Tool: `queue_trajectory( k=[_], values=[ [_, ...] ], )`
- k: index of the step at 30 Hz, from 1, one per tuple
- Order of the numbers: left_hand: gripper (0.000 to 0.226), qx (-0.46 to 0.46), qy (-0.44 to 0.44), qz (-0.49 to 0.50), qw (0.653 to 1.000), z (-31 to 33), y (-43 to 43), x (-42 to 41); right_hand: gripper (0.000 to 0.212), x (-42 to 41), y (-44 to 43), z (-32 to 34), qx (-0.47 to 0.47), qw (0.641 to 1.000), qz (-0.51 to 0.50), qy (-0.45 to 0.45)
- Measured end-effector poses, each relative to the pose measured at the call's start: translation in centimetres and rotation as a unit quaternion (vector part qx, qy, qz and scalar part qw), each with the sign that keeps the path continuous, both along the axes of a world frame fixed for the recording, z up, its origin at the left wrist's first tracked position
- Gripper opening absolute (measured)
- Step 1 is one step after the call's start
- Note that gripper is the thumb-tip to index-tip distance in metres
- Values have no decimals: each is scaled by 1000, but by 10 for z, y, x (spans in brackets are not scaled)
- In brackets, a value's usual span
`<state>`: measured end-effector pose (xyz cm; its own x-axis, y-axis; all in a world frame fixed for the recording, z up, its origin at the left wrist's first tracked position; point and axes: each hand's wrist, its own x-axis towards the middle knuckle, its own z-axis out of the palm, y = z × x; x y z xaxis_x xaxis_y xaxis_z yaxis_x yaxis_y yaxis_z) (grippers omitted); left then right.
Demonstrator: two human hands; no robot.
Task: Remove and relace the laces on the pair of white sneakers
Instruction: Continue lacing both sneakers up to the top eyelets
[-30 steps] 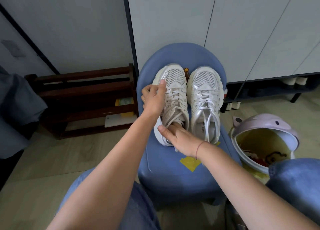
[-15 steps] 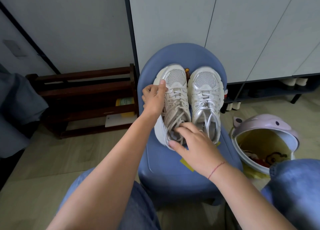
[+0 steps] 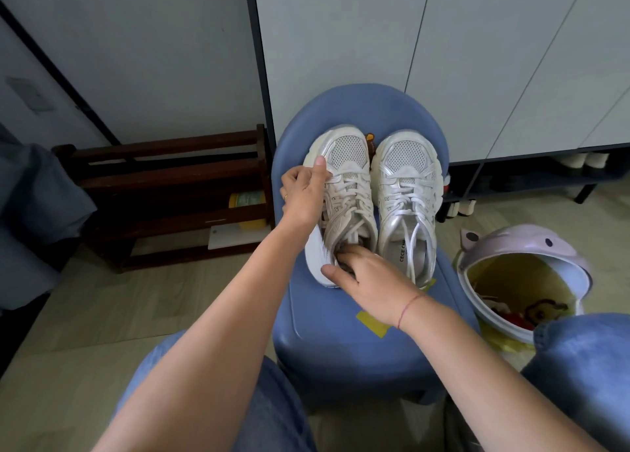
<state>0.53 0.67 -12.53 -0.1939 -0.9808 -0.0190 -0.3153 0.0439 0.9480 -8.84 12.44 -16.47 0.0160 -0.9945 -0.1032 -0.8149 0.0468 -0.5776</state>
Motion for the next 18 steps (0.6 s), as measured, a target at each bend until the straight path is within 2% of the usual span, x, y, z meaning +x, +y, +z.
queue_trajectory(
  k=[5, 11, 15, 18],
  values=[
    [52, 3, 3, -3, 1000, -1, -2, 1, 66, 4, 43, -6, -117, 991, -61, -21],
    [53, 4, -2, -9, 1000, 0, 1, 3, 47, 15, 46, -16, -107, 992, -43, -54],
    [51, 6, 1, -13, 1000, 1, 2, 4, 68, 12, 39, -12, -120, 989, -42, -73],
    [49, 6, -2, -14, 1000, 0, 2, 4, 75, 11, 35, -9, -112, 990, -30, -76]
  ],
)
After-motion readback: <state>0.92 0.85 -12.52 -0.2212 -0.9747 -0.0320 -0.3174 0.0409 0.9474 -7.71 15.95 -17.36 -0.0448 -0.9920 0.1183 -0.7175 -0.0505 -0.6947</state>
